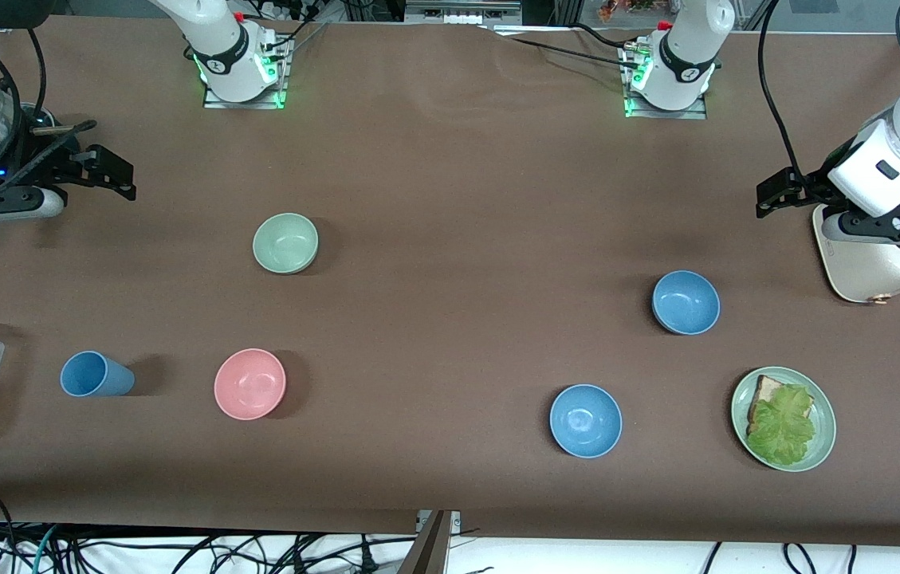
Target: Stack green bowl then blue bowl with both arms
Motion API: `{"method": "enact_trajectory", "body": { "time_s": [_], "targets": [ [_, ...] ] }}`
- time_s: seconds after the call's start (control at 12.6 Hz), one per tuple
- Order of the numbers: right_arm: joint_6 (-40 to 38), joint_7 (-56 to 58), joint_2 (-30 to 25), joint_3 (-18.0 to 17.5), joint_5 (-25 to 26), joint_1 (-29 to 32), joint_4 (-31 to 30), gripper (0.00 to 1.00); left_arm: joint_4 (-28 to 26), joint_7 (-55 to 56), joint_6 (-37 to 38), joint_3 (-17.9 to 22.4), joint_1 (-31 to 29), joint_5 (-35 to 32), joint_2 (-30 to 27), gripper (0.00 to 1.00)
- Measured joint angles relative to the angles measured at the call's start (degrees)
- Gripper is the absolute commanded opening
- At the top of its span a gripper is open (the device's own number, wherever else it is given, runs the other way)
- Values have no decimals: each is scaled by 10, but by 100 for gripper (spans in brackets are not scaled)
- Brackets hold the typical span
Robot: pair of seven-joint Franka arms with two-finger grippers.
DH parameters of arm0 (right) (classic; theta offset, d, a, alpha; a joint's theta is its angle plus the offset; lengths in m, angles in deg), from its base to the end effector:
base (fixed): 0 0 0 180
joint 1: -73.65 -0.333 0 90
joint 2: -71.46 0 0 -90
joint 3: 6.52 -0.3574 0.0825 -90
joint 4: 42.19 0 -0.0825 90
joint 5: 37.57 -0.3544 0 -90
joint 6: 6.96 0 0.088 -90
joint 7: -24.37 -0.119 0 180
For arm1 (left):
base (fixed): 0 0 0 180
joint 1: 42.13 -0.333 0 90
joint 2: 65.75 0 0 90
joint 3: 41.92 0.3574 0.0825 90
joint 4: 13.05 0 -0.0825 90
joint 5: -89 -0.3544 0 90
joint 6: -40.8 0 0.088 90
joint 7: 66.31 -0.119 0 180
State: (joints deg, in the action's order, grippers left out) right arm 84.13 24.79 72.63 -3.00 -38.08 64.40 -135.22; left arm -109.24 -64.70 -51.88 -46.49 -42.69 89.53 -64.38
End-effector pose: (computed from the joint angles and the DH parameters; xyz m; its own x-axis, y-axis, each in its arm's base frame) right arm 0.5279 0.0544 0.6214 0.9928 0.1068 -0.0542 0.1065 -0.9943 -0.0080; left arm 0.5294 -0.0377 0.5975 0.9955 -0.0413 -0.0853 -0.0407 -0.9991 0.0087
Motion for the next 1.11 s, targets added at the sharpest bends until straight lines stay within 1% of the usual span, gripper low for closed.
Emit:
{"method": "enact_trajectory", "body": {
  "time_s": [0.96,1.11],
  "targets": [
    [-5,0,0,0,1,0,0,100,0,0,0,0,0,0,0,100],
    [-17,0,2,0,0,0,0,100,0,0,0,0,0,0,0,100]
  ]
}}
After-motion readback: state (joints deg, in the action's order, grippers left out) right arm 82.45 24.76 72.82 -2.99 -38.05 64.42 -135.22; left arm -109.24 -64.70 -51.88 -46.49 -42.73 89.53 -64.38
